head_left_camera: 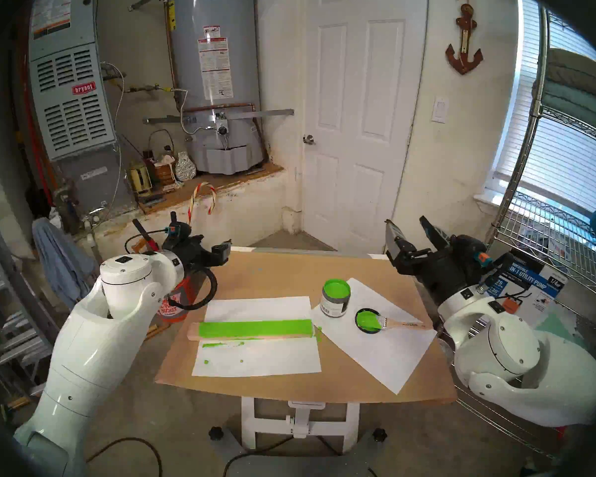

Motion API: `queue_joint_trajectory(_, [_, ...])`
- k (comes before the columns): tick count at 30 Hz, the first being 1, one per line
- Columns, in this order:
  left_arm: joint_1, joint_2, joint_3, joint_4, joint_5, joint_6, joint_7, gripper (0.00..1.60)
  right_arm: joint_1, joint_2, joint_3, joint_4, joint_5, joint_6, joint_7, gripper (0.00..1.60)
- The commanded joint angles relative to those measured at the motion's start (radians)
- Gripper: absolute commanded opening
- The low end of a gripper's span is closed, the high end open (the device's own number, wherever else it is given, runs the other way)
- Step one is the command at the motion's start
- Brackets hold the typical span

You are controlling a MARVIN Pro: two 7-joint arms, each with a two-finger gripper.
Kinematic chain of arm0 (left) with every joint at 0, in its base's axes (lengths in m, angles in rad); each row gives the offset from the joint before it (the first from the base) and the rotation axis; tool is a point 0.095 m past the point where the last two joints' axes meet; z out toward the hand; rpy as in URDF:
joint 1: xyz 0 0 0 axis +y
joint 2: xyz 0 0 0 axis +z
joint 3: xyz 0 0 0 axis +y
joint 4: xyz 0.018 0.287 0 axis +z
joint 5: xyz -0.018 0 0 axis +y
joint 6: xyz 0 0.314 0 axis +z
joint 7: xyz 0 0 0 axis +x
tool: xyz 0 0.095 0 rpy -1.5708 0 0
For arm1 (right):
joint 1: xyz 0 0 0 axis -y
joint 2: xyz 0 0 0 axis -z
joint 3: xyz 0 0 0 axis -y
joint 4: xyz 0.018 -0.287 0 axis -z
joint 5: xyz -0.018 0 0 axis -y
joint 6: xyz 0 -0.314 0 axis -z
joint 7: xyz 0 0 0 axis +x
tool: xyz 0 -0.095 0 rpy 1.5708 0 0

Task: Pick up brush, dip the brush into paint, and paint the wood

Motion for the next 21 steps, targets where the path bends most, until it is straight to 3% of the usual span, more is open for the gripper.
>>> queue_joint_trajectory(1, [-0.011,0.002,-0.007,-0.012,0.0,-0.004,0.0,1.6,0.122,-0.118,-0.042,-0.022,-0.031,0.092,0.011,1.6])
queue_joint_trajectory(18, [-0.012,0.002,-0.007,-0.014,-0.001,-0.004,0.0,1.6,0.284,-0.307,-0.174,0.079,-0.108,0.285,-0.025,1.6])
queue_joint_trajectory(20, [-0.012,0.002,-0.008,-0.014,-0.001,-0.004,0.0,1.6,0.339,-0.365,-0.208,0.113,-0.125,0.316,-0.043,1.6])
queue_joint_trajectory(21, [-0.012,0.002,-0.008,-0.014,-0.001,-0.004,0.0,1.6,0.339,-0.365,-0.208,0.113,-0.125,0.316,-0.043,1.6])
